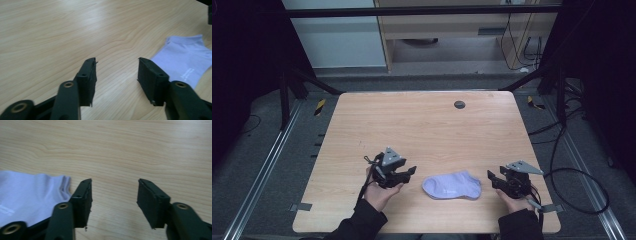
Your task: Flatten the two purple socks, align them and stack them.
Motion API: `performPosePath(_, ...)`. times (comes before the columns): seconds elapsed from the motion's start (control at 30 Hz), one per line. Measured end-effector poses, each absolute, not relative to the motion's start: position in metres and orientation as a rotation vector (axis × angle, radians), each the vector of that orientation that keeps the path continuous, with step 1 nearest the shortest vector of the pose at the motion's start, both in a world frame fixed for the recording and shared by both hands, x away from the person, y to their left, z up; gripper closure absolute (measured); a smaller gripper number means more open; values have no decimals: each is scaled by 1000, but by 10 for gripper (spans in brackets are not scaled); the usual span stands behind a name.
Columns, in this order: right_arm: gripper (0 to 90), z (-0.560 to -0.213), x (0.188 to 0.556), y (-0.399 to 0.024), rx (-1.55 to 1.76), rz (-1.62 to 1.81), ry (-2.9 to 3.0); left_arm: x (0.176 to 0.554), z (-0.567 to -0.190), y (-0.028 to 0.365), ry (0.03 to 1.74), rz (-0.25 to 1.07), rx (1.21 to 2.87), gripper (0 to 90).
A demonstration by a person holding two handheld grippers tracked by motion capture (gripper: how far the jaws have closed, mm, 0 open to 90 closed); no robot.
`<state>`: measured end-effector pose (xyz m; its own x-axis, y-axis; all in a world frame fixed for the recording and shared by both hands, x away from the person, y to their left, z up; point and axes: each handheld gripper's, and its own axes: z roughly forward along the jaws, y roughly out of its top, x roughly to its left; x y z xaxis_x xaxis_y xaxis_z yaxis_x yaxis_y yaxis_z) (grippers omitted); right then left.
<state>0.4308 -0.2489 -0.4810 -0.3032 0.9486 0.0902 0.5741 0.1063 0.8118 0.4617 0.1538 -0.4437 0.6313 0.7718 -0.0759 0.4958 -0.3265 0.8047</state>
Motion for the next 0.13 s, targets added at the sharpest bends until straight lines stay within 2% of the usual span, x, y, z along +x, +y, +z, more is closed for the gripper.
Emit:
performPosePath(0.07, 336, -484, 433, -252, 1486, 1050, 1912, 463, -445, 168, 1021, 403, 1984, 423)
performPosePath(0.13, 303, -486, 435, -255, 1494, 1034, 1908, 462, -447, 183, 1041, 413, 1975, 405)
